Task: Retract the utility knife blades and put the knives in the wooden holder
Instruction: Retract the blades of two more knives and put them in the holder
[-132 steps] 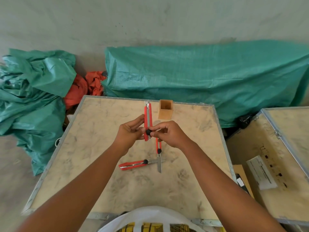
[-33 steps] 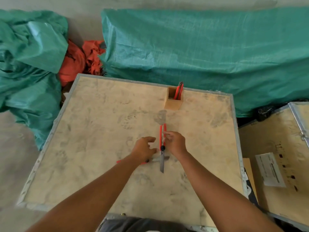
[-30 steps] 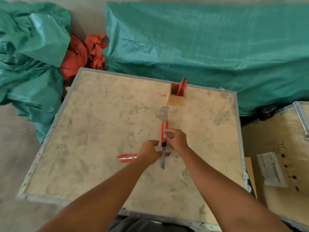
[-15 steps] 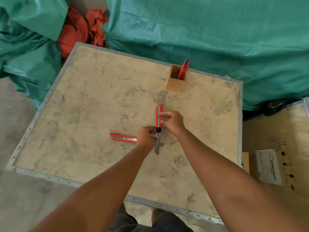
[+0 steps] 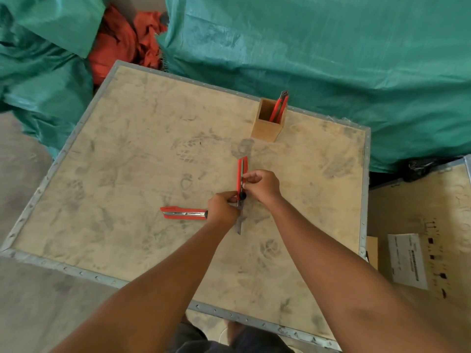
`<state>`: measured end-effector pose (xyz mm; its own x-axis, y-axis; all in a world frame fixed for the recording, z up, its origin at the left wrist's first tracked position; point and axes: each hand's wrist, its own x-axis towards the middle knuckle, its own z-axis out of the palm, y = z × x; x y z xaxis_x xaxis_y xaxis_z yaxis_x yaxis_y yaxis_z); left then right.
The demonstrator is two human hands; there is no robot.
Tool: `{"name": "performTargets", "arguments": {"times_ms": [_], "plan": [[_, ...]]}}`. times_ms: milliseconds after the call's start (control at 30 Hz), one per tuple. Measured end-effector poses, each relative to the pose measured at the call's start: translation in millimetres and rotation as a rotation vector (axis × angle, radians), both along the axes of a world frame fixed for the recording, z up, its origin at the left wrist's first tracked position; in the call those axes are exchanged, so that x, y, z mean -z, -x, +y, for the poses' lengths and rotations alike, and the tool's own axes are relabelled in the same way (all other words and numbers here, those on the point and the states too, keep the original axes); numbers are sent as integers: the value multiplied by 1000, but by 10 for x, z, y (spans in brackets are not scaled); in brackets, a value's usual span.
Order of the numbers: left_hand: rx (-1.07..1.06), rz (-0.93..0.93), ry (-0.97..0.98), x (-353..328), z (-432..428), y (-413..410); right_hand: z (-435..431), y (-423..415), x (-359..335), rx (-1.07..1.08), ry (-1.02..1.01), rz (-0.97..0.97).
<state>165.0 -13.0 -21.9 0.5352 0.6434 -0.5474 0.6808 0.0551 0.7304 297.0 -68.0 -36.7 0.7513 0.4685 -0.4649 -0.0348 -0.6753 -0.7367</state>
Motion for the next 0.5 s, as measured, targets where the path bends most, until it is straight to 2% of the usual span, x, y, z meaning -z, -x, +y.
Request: {"name": "performTargets", "arguments": {"times_ms": [133,200,333,400,500], "plan": [[-62,-92,266,-130,156,64,-55,-21,-102,-26,-62,35],[-24,-152,360,-270,287,106,-72,-24,-234,-71,-94,-17],[189,-200,403,-584,663,244,-129,-62,-610,-281,-56,-304],[286,-184,419,-739,838,309,-150,-84,-833,-360,-46,-384],[415,-166,449,-992,1023,335,-123,-93,-1195,-591,54,-576]]}}
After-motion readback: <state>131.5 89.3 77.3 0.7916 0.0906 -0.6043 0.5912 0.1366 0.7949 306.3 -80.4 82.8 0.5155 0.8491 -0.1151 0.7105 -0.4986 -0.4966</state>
